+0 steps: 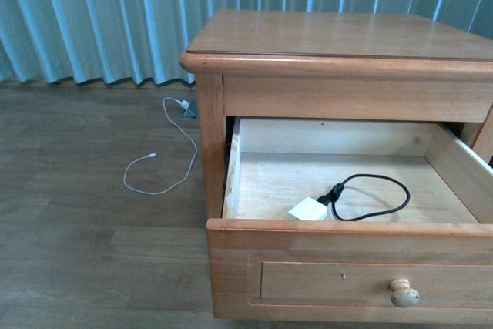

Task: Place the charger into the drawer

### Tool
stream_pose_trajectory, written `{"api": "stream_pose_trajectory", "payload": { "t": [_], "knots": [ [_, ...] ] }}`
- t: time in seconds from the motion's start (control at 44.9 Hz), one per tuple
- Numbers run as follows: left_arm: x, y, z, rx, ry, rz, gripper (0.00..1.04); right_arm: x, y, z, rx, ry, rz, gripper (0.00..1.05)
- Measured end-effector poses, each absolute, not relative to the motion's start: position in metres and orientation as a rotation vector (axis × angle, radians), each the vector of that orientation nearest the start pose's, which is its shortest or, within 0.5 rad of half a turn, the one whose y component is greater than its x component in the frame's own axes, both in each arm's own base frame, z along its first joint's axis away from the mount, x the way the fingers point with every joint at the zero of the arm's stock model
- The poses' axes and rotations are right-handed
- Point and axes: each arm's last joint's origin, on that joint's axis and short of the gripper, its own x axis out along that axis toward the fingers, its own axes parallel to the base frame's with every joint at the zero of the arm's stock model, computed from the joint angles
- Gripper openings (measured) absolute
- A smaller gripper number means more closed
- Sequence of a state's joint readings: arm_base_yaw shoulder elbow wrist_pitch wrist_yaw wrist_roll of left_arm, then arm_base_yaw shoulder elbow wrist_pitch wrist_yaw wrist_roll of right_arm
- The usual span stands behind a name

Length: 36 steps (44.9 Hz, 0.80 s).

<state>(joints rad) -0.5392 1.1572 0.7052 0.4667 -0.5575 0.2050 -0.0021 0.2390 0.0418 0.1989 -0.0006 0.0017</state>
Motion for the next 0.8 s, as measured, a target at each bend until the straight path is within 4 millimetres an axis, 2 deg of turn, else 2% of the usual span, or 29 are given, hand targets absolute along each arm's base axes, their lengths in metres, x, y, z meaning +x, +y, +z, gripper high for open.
{"api": "stream_pose_trajectory", "payload": {
  "t": [0.178,0.267,0.379,0.468,0.757,0.802],
  "knots": [
    [0.171,-0.085,0.303,0.156,-0.050,0.148,0.99,0.112,0.000,0.177,0.002,-0.002,-0.002,0.96],
    [0.141,-0.069,0.300,0.124,-0.052,0.218,0.99,0.112,0.000,0.177,0.002,-0.002,-0.002,0.96],
    [0.117,-0.059,0.294,0.084,-0.054,0.264,0.99,0.112,0.000,0.177,0.002,-0.002,-0.002,0.96],
    [0.110,-0.055,0.296,0.053,-0.077,0.254,0.99,0.112,0.000,0.177,0.002,-0.002,-0.002,0.96],
    [0.110,-0.056,0.295,0.047,-0.075,0.238,0.98,0.112,0.000,0.177,0.002,-0.002,-0.002,0.96],
    [0.110,-0.054,0.293,0.047,-0.054,0.174,0.92,0.112,0.000,0.177,0.002,-0.002,-0.002,0.96]
  ]
}}
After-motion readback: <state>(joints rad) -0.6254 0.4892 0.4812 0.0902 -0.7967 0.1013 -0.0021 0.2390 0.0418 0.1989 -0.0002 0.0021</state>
